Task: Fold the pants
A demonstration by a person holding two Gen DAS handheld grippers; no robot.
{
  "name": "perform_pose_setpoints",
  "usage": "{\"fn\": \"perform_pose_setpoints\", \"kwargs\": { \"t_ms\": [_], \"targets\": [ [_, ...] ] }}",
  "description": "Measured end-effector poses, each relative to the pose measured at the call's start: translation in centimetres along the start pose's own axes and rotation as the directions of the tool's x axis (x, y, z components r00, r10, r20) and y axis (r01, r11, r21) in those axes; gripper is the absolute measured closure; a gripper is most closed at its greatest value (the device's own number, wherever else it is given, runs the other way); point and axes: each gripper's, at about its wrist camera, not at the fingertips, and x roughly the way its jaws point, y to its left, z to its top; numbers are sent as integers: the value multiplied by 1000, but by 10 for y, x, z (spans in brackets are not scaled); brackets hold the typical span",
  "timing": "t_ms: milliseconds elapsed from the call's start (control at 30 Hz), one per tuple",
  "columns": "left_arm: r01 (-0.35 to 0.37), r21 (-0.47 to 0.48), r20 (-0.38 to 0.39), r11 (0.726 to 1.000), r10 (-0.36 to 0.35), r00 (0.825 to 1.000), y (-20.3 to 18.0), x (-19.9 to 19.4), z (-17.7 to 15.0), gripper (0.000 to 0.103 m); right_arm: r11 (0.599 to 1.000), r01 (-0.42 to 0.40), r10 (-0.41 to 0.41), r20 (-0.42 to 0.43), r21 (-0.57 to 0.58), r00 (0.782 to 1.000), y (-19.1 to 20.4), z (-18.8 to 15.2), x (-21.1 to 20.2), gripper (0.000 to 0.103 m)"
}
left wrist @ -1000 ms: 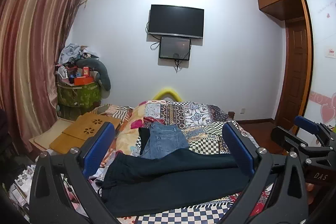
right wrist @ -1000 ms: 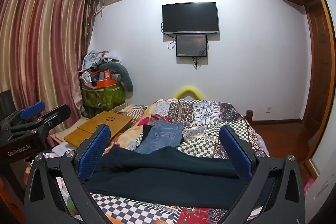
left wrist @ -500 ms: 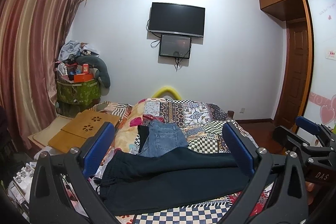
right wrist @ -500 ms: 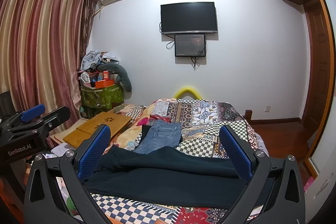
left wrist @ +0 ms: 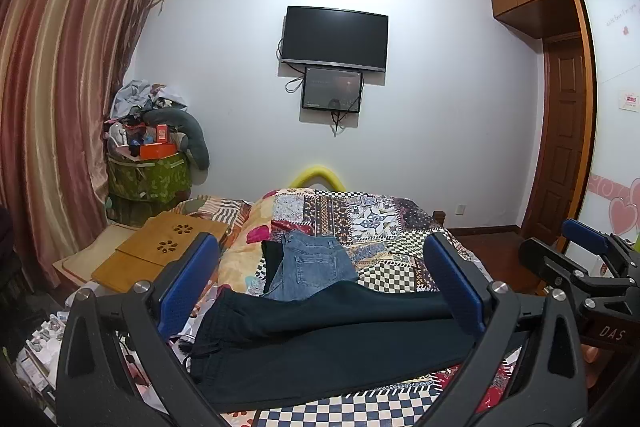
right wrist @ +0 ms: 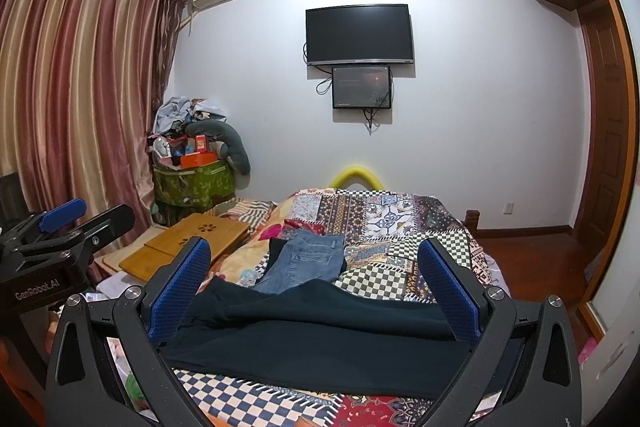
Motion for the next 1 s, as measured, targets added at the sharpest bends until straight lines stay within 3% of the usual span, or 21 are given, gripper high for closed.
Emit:
{"fn": "perform_pose_setpoints", "kwargs": {
  "t_ms": [1000],
  "targets": [
    [16,23,-6,1000,-16,1000,-10,-5,1,0,1000,19,-19,0,13,1000,-9,-2,-1,0]
  ]
}}
